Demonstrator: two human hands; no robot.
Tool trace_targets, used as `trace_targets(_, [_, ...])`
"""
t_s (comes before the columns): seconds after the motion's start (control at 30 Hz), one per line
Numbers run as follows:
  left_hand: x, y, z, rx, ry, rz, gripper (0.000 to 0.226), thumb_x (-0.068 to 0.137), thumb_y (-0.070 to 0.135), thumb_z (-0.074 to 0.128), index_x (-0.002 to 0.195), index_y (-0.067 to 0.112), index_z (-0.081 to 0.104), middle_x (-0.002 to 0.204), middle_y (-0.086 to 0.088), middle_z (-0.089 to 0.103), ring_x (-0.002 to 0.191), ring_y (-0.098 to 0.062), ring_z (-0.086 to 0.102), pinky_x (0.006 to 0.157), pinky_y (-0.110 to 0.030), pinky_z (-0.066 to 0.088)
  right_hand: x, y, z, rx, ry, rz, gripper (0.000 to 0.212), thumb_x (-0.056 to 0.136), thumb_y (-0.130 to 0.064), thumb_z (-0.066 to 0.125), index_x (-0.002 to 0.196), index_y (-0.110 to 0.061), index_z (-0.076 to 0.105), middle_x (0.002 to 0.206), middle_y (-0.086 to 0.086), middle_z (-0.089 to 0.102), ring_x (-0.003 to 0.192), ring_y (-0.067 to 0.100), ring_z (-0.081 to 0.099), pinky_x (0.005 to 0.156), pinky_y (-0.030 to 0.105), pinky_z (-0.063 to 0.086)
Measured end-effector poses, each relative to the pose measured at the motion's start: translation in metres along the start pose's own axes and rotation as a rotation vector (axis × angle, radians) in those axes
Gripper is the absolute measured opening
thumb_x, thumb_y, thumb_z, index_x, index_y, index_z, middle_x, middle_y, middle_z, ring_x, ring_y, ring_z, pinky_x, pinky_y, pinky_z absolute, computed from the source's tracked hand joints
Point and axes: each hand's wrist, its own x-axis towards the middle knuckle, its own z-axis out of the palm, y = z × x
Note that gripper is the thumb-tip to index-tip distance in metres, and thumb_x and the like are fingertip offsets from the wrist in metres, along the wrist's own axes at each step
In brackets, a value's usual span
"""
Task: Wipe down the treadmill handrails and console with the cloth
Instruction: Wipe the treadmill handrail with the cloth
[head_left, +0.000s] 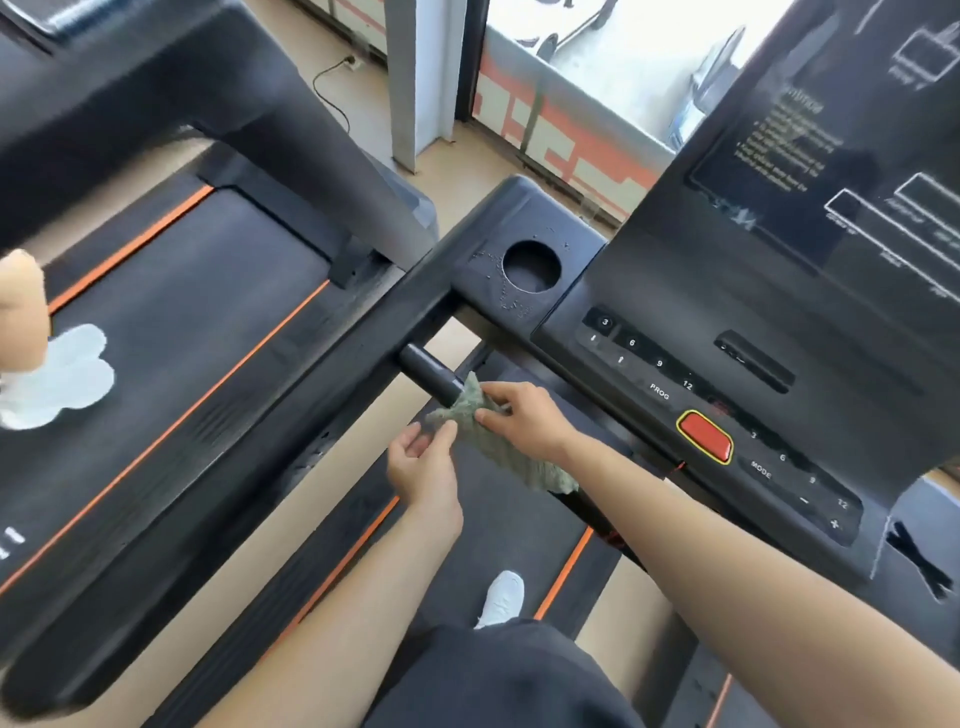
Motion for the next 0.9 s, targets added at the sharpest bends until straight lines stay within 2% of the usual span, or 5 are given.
trace_targets(0.17, [-0.001,0.008,0.001,0.022,-0.074,-0.209,0.014,0.093,0.021,0.074,0.106,0.015,0.073,0.106,-0.003,0.075,0.099,-0.017,0.071,0.073,-0.027,0.056,0.032,-0.018,0.007,0.003,0.024,0.032,0.025,0.086,-0.044,0.061,0.097,-0.023,0.069,0.085,-0.003,0.072,0.087,0.019,0.066,0.083,0.039,0.054])
trace_targets(0.4, [0.025,0.037,0.029,-0.09,-0.051,-0.144,0.016,0.099,0.022,0.065,0.107,0.015,0.077,0.106,-0.007,0.078,0.097,-0.021,0.076,0.089,-0.038,0.061,0.068,-0.031,-0.002,0.062,-0.042,0.022,0.025,0.088,-0.036,0.071,0.072,-0.016,0.066,0.066,-0.006,0.059,0.063,0.008,0.051,0.067,0.036,0.049])
trace_targets(0.5, [0.032,0.04,0.035,-0.138,-0.013,-0.106,0.014,0.096,0.02,0.067,0.101,0.015,0.079,0.101,-0.005,0.079,0.097,-0.024,0.076,0.094,-0.044,0.059,0.082,-0.031,0.001,0.084,-0.028,-0.002,0.034,0.085,-0.037,0.068,0.08,-0.003,0.066,0.068,0.0,0.055,0.066,0.01,0.047,0.066,0.04,0.049])
trace_targets(0.67, [0.036,0.047,0.043,-0.263,0.041,-0.087,0.009,0.093,0.022,0.072,0.096,0.017,0.079,0.1,-0.007,0.079,0.097,-0.029,0.076,0.089,-0.048,0.061,0.097,-0.045,0.004,0.069,0.027,-0.011,0.027,0.087,-0.034,0.073,0.106,-0.015,0.077,0.096,-0.002,0.075,0.09,0.011,0.065,0.084,0.031,0.051])
trace_targets(0.9, [0.037,0.054,0.053,-0.281,0.085,-0.16,0.025,0.084,0.036,0.082,0.099,0.017,0.075,0.097,-0.005,0.079,0.089,-0.029,0.076,0.079,-0.047,0.062,0.09,-0.055,0.012,0.083,0.203,-0.017,0.016,0.086,-0.037,0.075,0.093,-0.024,0.08,0.086,-0.005,0.073,0.087,0.014,0.065,0.079,0.031,0.05])
